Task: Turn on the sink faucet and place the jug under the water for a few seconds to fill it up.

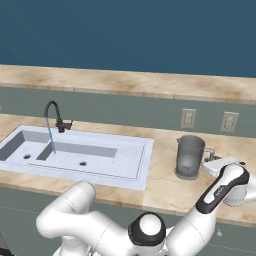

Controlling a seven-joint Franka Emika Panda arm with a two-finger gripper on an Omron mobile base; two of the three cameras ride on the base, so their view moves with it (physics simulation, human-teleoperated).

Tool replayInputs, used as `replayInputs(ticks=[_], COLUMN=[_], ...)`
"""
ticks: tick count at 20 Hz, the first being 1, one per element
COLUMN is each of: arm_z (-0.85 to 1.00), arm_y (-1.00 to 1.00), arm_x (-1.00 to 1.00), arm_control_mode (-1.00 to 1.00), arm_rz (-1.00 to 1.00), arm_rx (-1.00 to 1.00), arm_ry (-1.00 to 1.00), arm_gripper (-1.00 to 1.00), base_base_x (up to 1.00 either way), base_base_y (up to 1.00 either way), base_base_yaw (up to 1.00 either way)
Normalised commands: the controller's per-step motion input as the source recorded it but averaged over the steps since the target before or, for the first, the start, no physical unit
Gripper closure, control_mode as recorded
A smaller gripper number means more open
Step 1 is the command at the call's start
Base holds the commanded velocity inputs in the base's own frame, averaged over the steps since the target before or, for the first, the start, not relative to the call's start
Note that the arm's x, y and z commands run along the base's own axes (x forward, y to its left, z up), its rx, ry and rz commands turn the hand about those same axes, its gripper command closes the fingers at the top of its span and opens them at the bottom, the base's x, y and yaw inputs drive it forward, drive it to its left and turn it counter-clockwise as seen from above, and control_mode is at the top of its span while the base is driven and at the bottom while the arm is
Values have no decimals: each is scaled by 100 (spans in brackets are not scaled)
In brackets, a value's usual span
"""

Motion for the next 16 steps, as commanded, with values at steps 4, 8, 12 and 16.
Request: replayInputs(ticks=[4,8,12,16], arm_z=[0,0,1,17], arm_y=[0,0,4,40], arm_x=[0,-8,-38,-46], arm_control_mode=[-100,-100,-100,-100], arm_rz=[0,0,0,-1], arm_rx=[0,0,0,0], arm_ry=[0,-1,-9,-16], arm_gripper=[100,100,100,100], base_base_x=[0,0,0,0], base_base_y=[0,0,0,0], base_base_yaw=[0,0,0,0])
